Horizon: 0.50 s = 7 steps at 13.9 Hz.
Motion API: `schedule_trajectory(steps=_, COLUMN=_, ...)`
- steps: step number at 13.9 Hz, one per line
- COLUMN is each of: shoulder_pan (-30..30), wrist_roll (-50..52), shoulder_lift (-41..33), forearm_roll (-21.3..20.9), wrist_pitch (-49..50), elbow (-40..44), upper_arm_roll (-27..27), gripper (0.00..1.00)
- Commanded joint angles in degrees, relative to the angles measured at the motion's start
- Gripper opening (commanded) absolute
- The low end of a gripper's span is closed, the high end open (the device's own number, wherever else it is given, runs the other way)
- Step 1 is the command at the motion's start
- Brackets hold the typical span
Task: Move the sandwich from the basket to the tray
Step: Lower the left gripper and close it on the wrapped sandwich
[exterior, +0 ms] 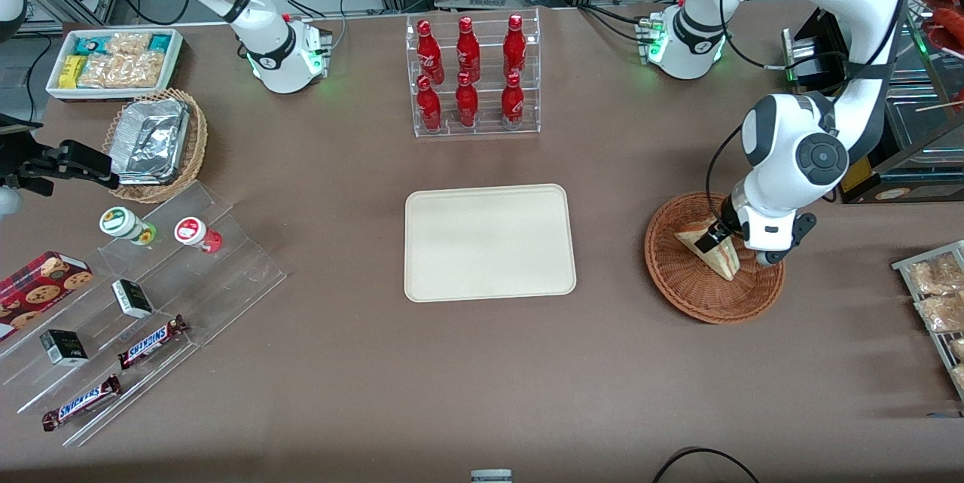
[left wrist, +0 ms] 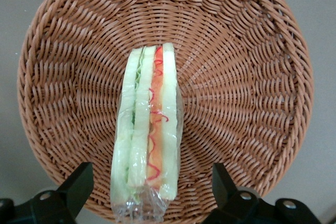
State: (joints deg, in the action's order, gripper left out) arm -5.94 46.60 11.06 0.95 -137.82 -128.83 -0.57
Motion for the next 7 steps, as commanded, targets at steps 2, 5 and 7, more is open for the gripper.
schedule_trajectory(steps=2, shoulder_pan=-0.03, wrist_roll=1.47, shoulder_lift=1.50, forearm_roll=-1.04, wrist_pitch=-3.67, elbow=-1.25, upper_arm_roll=0.30, gripper=1.00)
schedule_trajectory(steps=5, shoulder_pan=-0.03, wrist_roll=1.47, shoulder_lift=1.86, forearm_roll=-1.04, wrist_pitch=-6.93, elbow=-3.36, upper_arm_roll=0.22, gripper=0.63)
schedule_trajectory(steps=7, shoulder_pan=0.05, wrist_roll=1.56, shoulder_lift=1.86, forearm_roll=-0.86, wrist_pitch=-6.94, elbow=-3.45, upper_arm_roll=0.30, gripper=0.02)
